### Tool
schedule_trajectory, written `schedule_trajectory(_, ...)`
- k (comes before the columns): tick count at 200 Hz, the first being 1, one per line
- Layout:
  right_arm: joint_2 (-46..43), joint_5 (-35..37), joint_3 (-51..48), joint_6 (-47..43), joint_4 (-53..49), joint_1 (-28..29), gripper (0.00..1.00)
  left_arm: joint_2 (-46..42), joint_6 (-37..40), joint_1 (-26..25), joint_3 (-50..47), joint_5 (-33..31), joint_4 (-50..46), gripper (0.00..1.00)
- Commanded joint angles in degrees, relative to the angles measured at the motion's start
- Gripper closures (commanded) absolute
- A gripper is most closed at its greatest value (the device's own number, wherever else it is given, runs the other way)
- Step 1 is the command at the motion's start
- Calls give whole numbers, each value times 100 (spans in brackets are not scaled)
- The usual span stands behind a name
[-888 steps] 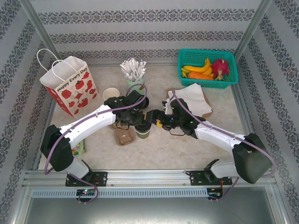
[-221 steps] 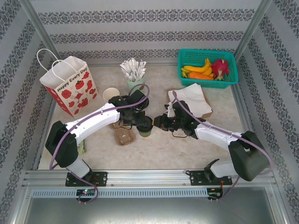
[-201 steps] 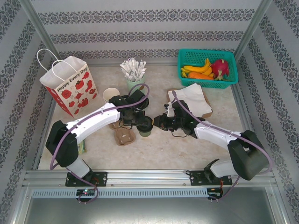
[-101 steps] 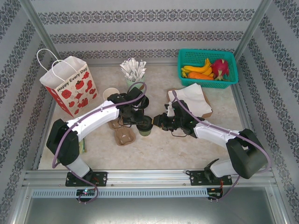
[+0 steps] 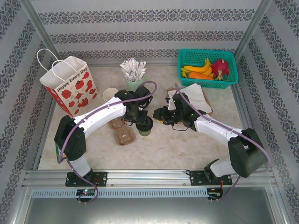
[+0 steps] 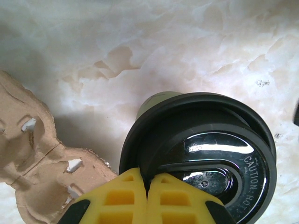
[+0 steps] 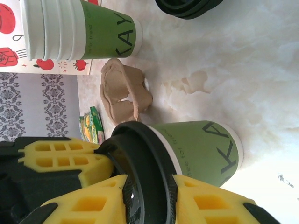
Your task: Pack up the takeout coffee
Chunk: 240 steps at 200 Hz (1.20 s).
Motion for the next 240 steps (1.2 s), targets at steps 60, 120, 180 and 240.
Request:
schedule_trajectory(60,598,-511,195,-79,-130,19,69,258,209,-113,-169,-7,-211,100)
schedule_trajectory(120,1268,-590,338,-6,104,292,65,398,349,-265,-358,202,172,100)
schedule_trajectory(180,1661,-605,476,122,455,393,56,363,314,-273,-431,274,287,100)
schedule_trajectory(240,2060,-830,575,65,582,545,56,402,161,-273,-493,184,290,100)
